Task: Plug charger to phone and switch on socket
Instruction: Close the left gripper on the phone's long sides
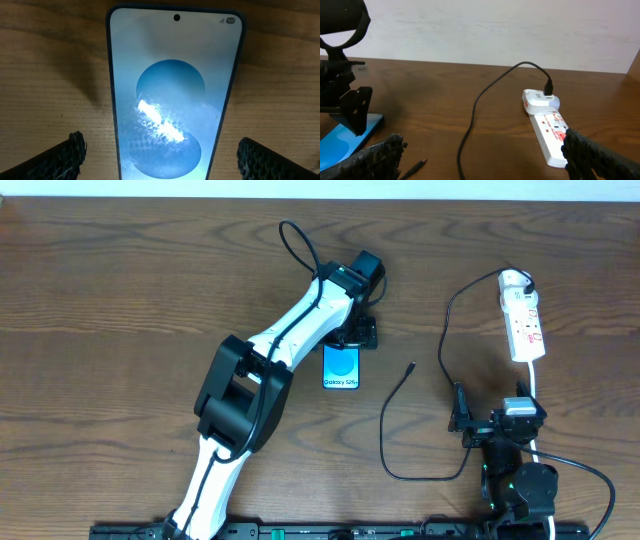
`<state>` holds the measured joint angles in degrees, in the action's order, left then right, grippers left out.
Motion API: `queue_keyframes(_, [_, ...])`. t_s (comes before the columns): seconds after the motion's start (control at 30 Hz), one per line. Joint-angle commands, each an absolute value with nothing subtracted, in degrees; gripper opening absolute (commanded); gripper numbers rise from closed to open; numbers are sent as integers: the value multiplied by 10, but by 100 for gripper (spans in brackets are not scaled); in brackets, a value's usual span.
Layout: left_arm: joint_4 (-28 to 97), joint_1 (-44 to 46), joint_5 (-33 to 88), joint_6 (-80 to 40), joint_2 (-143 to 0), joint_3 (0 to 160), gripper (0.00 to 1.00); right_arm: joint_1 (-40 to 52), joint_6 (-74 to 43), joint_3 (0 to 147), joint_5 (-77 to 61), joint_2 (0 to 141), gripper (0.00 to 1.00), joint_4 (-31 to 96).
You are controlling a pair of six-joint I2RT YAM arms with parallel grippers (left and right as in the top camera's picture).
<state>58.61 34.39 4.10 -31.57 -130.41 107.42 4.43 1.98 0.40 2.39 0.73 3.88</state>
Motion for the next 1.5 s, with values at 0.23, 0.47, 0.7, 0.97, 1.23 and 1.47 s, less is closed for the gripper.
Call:
queue_keyframes(0.23, [573, 345, 32, -327, -1329, 1072, 98, 47, 24, 3, 28, 5, 99, 41])
queue_keyframes(0.47, [566, 351, 34, -326, -1330, 1072, 98, 47, 24, 3, 28, 5, 99, 41])
queue_keyframes(0.7, [567, 352, 23, -327, -1330, 1071, 98, 47, 24, 3, 29, 5, 99, 41])
queue_keyframes(0.97, [567, 352, 6, -327, -1330, 1071, 98, 47, 24, 3, 28, 5, 99, 41])
queue_keyframes(1.23, [562, 352, 6, -333, -1330, 1071, 98, 47, 24, 3, 28, 5, 99, 41])
queue_keyframes(1.47, [562, 352, 6, -333, -1330, 1071, 98, 47, 24, 3, 29, 5, 99, 41])
